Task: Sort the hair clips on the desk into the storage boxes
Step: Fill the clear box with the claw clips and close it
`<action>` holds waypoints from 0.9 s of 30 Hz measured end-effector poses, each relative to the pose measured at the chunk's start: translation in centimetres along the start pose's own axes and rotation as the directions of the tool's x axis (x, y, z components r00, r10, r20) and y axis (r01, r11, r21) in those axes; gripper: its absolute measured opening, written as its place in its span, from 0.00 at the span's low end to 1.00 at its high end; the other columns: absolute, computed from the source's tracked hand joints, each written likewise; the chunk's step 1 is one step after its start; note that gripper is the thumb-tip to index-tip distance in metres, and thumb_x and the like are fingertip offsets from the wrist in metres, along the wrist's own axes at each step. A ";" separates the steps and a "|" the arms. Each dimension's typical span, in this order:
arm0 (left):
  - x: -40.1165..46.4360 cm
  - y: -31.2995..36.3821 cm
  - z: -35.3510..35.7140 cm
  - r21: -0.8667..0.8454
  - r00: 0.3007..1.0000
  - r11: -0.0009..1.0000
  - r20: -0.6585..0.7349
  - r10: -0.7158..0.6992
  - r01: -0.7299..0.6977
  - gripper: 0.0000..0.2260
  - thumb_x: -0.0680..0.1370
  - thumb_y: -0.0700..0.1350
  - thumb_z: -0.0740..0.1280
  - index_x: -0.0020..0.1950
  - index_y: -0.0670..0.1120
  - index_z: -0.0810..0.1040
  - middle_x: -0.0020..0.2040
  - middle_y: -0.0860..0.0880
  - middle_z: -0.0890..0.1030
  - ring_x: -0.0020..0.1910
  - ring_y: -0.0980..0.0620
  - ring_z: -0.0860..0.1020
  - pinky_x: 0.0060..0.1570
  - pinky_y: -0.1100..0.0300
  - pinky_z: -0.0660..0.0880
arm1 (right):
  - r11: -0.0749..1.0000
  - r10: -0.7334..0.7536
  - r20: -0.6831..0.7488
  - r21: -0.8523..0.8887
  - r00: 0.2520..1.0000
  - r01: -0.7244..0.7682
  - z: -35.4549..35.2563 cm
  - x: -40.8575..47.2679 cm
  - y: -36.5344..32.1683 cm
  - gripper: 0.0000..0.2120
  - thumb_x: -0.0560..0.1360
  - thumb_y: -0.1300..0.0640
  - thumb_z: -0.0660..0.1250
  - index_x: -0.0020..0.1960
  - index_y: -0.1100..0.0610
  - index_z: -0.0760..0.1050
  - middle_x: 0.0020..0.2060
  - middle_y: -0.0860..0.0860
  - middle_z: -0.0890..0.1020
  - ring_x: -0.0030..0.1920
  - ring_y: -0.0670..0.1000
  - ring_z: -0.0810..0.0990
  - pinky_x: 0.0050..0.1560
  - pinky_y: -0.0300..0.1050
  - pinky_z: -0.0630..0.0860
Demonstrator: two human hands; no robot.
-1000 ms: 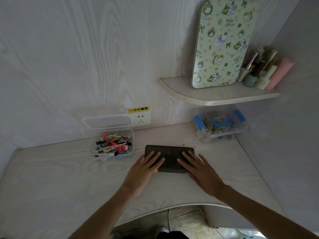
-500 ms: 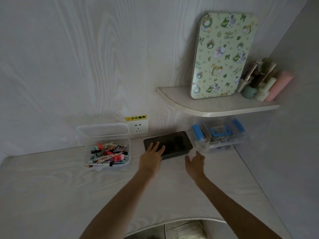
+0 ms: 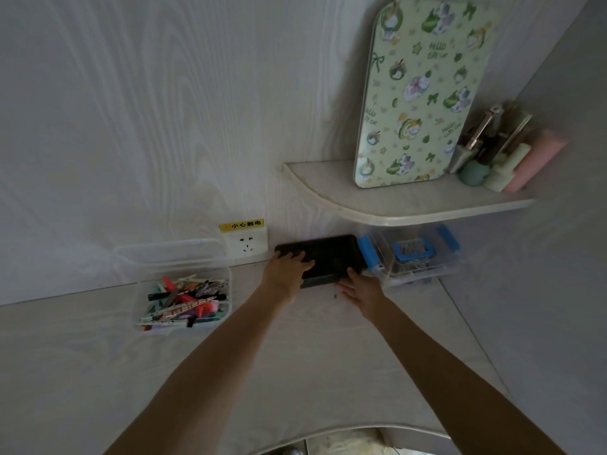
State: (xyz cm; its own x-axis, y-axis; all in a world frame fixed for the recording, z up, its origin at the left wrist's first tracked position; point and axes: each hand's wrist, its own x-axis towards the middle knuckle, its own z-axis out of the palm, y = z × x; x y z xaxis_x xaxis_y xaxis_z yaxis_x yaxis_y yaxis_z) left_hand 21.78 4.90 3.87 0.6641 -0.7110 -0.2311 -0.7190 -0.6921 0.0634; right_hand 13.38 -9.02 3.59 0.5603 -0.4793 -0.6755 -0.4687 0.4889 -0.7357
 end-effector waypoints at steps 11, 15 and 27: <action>-1.5 -0.4 -0.9 -0.167 1.000 0.986 0.009 -0.020 0.021 0.28 0.78 0.47 0.63 0.76 0.50 0.56 0.77 0.48 0.55 0.75 0.46 0.57 0.71 0.50 0.61 | 0.992 0.091 0.041 -0.090 0.995 -0.087 1.1 -0.6 -0.1 0.19 0.80 0.50 0.55 0.66 0.61 0.65 0.59 0.61 0.77 0.60 0.61 0.77 0.56 0.51 0.73; -5.2 -1.8 -1.5 -0.390 0.980 0.921 -0.186 -0.073 -0.006 0.21 0.77 0.47 0.64 0.70 0.50 0.68 0.72 0.51 0.66 0.69 0.51 0.67 0.65 0.56 0.66 | 0.888 0.223 0.160 -0.441 0.962 -0.132 0.2 -2.2 -0.1 0.16 0.78 0.52 0.62 0.59 0.63 0.71 0.50 0.56 0.81 0.49 0.55 0.81 0.47 0.47 0.77; -19.4 -17.1 -1.3 -0.855 0.408 0.384 -0.230 -0.884 0.349 0.07 0.75 0.55 0.66 0.46 0.52 0.76 0.41 0.57 0.79 0.42 0.54 0.78 0.43 0.61 0.72 | 0.786 -0.013 0.302 -0.586 0.953 0.197 16.4 -6.7 -0.5 0.09 0.78 0.57 0.61 0.56 0.59 0.73 0.51 0.57 0.78 0.43 0.50 0.77 0.43 0.42 0.72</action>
State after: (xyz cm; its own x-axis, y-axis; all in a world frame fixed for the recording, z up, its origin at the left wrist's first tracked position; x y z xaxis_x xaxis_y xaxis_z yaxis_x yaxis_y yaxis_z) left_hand 21.43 30.35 8.50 0.9533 0.2929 0.0732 0.1309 -0.6195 0.7740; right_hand 21.04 5.93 9.32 0.7466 -0.2434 -0.6192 -0.6585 -0.1376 -0.7399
